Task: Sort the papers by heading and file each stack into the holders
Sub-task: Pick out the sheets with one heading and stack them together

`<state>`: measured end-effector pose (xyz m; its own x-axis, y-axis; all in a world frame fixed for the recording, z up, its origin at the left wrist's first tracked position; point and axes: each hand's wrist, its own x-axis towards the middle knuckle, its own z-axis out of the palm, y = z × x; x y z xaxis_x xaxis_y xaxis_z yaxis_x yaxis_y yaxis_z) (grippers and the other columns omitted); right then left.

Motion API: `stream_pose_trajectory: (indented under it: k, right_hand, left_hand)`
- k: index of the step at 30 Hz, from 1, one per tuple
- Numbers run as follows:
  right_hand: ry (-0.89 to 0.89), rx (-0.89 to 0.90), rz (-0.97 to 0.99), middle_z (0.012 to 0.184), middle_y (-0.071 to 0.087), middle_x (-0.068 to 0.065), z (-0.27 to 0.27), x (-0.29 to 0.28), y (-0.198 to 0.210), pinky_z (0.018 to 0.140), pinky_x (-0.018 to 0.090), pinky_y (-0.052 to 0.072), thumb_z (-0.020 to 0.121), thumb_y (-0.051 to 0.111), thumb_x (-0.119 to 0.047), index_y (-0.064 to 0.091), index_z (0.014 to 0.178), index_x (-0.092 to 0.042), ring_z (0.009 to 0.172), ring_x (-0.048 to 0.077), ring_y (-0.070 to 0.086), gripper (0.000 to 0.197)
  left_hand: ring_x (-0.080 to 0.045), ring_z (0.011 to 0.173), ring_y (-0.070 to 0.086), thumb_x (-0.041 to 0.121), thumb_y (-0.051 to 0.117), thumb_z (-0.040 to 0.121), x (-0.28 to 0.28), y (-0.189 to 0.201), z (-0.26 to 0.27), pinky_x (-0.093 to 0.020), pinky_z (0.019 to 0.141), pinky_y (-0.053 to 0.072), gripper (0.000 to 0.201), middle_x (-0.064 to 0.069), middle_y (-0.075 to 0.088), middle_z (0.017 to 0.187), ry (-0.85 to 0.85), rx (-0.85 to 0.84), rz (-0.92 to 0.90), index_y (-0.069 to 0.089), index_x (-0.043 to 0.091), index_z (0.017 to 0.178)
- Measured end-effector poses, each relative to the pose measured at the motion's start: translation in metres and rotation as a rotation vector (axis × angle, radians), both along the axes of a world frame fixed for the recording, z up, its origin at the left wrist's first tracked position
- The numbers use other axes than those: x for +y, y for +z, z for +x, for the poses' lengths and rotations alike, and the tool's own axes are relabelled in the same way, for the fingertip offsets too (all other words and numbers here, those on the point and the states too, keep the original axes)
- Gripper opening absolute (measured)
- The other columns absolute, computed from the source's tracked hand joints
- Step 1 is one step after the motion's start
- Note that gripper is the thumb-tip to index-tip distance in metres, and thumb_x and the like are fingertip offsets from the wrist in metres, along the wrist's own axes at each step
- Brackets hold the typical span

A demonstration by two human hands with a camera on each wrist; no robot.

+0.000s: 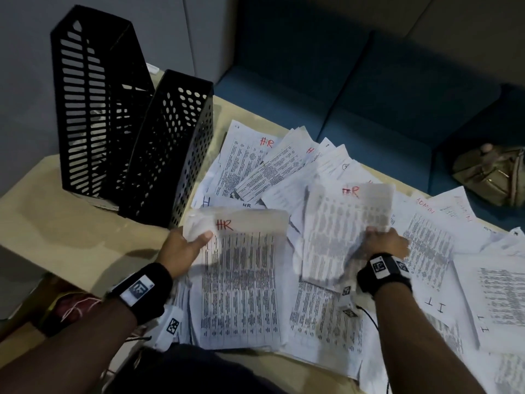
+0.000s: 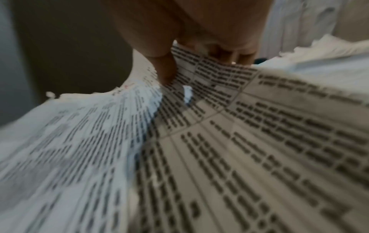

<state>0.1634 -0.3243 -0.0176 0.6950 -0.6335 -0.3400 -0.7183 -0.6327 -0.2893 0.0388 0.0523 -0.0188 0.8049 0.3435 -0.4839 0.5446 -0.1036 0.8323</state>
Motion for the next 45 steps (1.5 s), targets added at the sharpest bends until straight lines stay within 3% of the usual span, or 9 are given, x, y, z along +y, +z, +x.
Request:
stream_pose_trajectory:
  k: [5,11,16,18,28,34,37,40,45]
  right_hand:
    - [0.009,0.167,-0.016,0.127,0.047,0.02,0.006,-0.027,-0.005,0.1,0.045,0.039,0.086,0.066,-0.032,0.056,0.119,-0.01,0.12,0.04,0.045,0.042]
    - [-0.23,-0.254,0.226,0.125,0.057,0.021,0.003,-0.025,0.005,0.093,0.042,0.048,0.088,0.064,-0.021,0.045,0.129,-0.007,0.113,0.038,0.058,0.048]
    - [-0.089,-0.585,0.402,0.051,0.052,0.0,0.005,-0.027,0.05,0.039,0.013,0.038,0.087,0.062,-0.027,0.06,0.08,-0.008,0.045,0.009,0.051,0.02]
    - [-0.084,-0.661,0.449,0.044,0.057,-0.003,0.003,-0.033,0.062,0.043,0.017,0.041,0.085,0.062,-0.032,0.064,0.081,-0.009,0.043,0.012,0.052,0.024]
    - [0.146,-0.475,0.459,0.09,0.069,0.008,-0.018,0.005,0.049,0.077,0.036,0.052,0.083,0.065,-0.042,0.067,0.094,-0.009,0.084,0.021,0.065,0.035]
    - [0.357,-0.047,0.566,0.072,0.056,-0.002,-0.071,0.106,0.002,0.05,0.016,0.033,0.097,0.048,-0.038,0.055,0.084,-0.017,0.072,0.019,0.056,0.025]
    - [0.359,0.053,0.575,0.076,0.058,-0.003,-0.088,0.133,-0.005,0.049,0.017,0.035,0.097,0.044,-0.044,0.056,0.089,-0.014,0.064,0.013,0.055,0.033]
    - [0.417,0.086,0.513,0.103,0.065,0.004,-0.094,0.142,-0.012,0.071,0.026,0.052,0.094,0.053,-0.043,0.058,0.114,-0.009,0.096,0.025,0.064,0.039]
    - [0.404,-0.231,0.377,0.142,0.039,0.007,-0.061,0.129,0.002,0.108,0.041,0.038,0.083,0.067,-0.038,0.033,0.142,-0.019,0.131,0.025,0.04,0.07]
  left_hand:
    - [-0.022,0.088,0.061,0.03,0.061,0.092,-0.011,-0.006,0.018,-0.029,0.077,0.045,0.025,-0.004,0.067,0.093,0.0,0.041,0.07,0.064,0.012,0.108]
    - [-0.027,0.097,0.066,0.035,0.07,0.084,-0.012,-0.026,0.025,-0.032,0.082,0.052,0.048,-0.012,0.07,0.108,-0.222,0.214,0.209,0.059,0.004,0.12]
    - [-0.04,0.109,0.061,0.033,0.065,0.088,-0.012,-0.019,0.035,-0.042,0.091,0.048,0.06,-0.029,0.06,0.121,-0.212,0.247,0.26,0.051,-0.011,0.127]
    - [-0.038,0.106,0.062,0.031,0.063,0.089,-0.012,-0.018,0.041,-0.037,0.081,0.049,0.052,-0.026,0.064,0.118,-0.198,0.244,0.253,0.055,-0.008,0.121]
    - [-0.037,0.1,0.063,0.024,0.054,0.096,-0.022,-0.013,0.038,-0.034,0.079,0.046,0.03,-0.024,0.067,0.109,-0.115,0.174,0.121,0.061,0.001,0.113]
    - [-0.042,0.084,0.06,0.043,0.049,0.096,-0.019,-0.015,0.033,-0.038,0.075,0.044,0.047,-0.029,0.063,0.081,-0.015,0.156,0.049,0.06,-0.003,0.091]
    - [-0.031,0.128,0.049,0.068,0.041,0.088,-0.014,-0.016,0.03,-0.039,0.106,0.035,0.078,-0.018,0.053,0.138,0.005,0.128,-0.159,0.051,0.006,0.134]
    - [-0.02,0.122,0.053,0.052,0.062,0.084,-0.014,-0.015,0.027,-0.037,0.106,0.04,0.063,0.0,0.059,0.133,-0.077,0.059,-0.006,0.05,0.02,0.137]
    - [0.006,0.091,0.065,0.016,0.066,0.09,-0.013,-0.015,0.021,-0.027,0.094,0.051,0.035,0.014,0.069,0.102,-0.134,0.022,-0.058,0.059,0.016,0.124]
